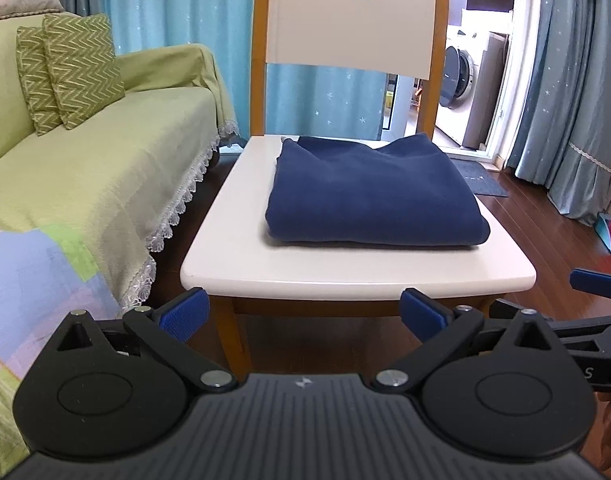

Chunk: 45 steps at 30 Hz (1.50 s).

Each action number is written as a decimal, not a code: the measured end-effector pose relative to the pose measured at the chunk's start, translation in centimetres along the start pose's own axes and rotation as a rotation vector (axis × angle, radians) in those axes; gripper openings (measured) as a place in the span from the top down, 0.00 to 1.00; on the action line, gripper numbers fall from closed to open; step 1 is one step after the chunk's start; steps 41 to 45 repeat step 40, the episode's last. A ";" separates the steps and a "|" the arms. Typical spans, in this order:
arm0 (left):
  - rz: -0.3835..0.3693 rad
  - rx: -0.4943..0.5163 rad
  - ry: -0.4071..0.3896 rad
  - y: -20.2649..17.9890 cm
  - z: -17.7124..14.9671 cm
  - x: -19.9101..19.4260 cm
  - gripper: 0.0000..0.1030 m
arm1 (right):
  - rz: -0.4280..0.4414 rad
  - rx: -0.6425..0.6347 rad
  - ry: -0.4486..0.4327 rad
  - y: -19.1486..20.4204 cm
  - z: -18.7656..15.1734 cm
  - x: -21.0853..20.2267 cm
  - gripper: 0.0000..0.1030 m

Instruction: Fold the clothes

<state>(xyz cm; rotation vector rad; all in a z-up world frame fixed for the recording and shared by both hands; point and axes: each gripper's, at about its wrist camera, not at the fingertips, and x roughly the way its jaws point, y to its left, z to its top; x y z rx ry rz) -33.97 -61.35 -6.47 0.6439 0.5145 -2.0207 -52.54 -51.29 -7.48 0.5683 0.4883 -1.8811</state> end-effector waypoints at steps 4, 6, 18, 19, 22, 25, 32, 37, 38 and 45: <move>-0.005 -0.002 0.009 0.1 -0.1 0.8 0.01 | -0.016 0.010 0.005 0.0 0.3 0.3 0.01; -0.012 0.000 0.015 0.1 -0.2 1.0 0.01 | -0.015 0.017 0.010 0.0 0.3 0.5 0.01; -0.020 0.011 0.041 -0.3 -0.2 2.0 0.01 | -0.004 0.018 0.035 0.3 0.3 1.4 0.01; -0.017 0.014 0.041 -0.4 -0.2 2.1 0.01 | -0.003 0.018 0.037 0.3 0.2 1.4 0.01; -0.019 0.018 0.036 -0.5 -0.1 1.9 0.01 | -0.001 0.019 0.046 0.3 0.1 1.6 0.01; -0.023 0.021 0.033 -0.6 0.0 1.8 0.01 | 0.002 0.016 0.051 0.4 0.0 1.7 0.01; -0.022 0.023 0.024 -0.7 0.2 1.6 0.01 | 0.001 0.020 0.041 0.3 0.2 1.6 0.01; -0.001 0.018 0.019 -0.5 0.1 1.5 0.01 | 0.003 0.020 0.042 0.3 0.0 1.6 0.01; -0.005 0.014 0.015 -0.4 0.1 1.3 0.01 | 0.003 0.020 0.043 0.3 0.1 1.6 0.01; -0.009 0.013 0.014 -0.3 0.1 1.2 0.01 | 0.004 0.020 0.043 0.3 0.1 1.6 0.01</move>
